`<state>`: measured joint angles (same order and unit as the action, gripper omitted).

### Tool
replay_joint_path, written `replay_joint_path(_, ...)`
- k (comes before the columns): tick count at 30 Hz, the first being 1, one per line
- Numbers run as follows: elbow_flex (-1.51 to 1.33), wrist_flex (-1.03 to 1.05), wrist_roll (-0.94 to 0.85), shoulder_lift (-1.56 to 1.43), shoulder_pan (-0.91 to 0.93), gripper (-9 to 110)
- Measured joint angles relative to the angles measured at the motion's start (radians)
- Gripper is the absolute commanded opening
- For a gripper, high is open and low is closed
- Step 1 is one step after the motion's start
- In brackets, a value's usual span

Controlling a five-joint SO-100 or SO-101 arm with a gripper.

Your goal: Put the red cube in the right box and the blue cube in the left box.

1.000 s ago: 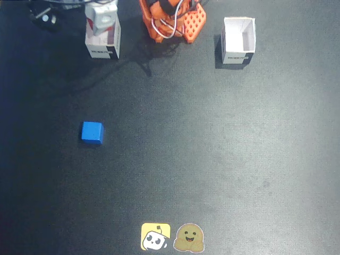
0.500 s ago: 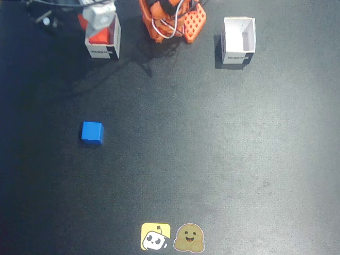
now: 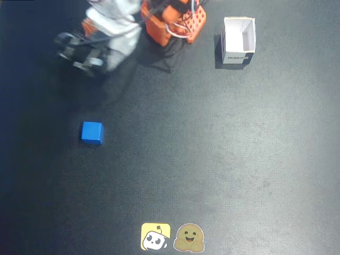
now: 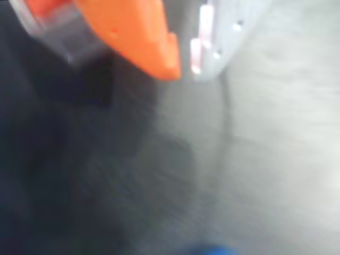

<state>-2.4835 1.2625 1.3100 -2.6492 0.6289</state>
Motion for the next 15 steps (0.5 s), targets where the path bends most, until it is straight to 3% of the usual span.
replay_joint_path(5,0.0,-0.008,-0.028,-0.038,-0.176,0)
replay_joint_path(15,-0.127,-0.021,-0.089,-0.255,-0.301,0)
